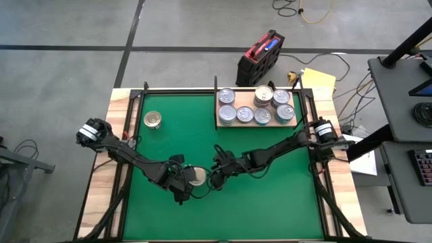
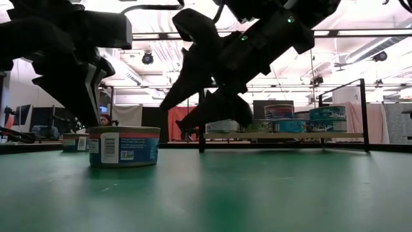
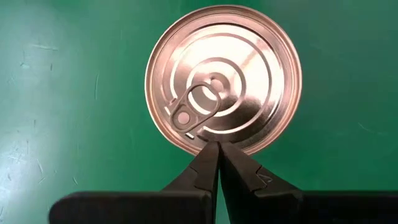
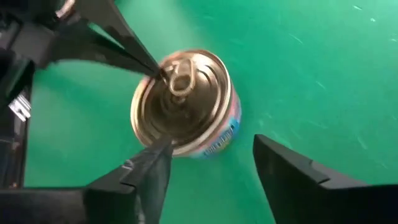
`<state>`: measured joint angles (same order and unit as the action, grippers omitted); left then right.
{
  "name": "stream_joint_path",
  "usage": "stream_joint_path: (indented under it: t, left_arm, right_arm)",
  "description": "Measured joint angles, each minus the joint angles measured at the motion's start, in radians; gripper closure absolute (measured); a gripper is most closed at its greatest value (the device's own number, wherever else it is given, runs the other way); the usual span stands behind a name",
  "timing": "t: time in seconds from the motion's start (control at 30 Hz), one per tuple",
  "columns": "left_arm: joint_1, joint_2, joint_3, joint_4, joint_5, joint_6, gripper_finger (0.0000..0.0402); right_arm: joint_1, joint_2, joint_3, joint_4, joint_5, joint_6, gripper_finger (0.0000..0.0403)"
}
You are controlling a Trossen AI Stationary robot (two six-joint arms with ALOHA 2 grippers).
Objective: Stack canned seafood by type on shelf
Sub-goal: Stack the blue/pink tuna can on top of the blue/pink tuna can on the shelf
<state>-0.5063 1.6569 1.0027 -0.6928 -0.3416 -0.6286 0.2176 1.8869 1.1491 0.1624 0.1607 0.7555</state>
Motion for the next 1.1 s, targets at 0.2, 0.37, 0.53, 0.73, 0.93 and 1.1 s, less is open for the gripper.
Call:
stream_joint_path:
  t: [0.2,0.37,0.53,0.73,0.93,1.1]
  left_arm:
    - [-0.017,0.002,-0.003,0.011,-0.010,-0.013,0.0401]
    - [-0.046,0.004,-0.004,0.023,-0.036,-0.043,0.0401]
    - [-0.068,0.005,-0.005,0.030,-0.039,-0.070,0.0401]
    - [-0.075,0.007,-0.006,0.048,-0.053,-0.080,0.0401]
    - [-0.076,0.007,-0.006,0.055,-0.057,-0.092,0.0401]
    - [-0.078,0.007,-0.011,0.079,-0.059,-0.100,0.0401]
  right_arm:
    - [0.000,0.050,0.004,0.055,0.006,0.038,0.0147]
    - [0.000,0.077,0.004,0.096,0.006,0.057,0.0115]
    - [0.000,0.076,0.004,0.111,0.007,0.054,0.0093]
    - [-0.002,0.074,0.004,0.113,0.007,0.041,0.0077]
    - [-0.002,0.074,0.004,0.135,0.007,0.046,0.0072]
    - [-0.002,0.074,0.004,0.135,0.007,0.055,0.0071]
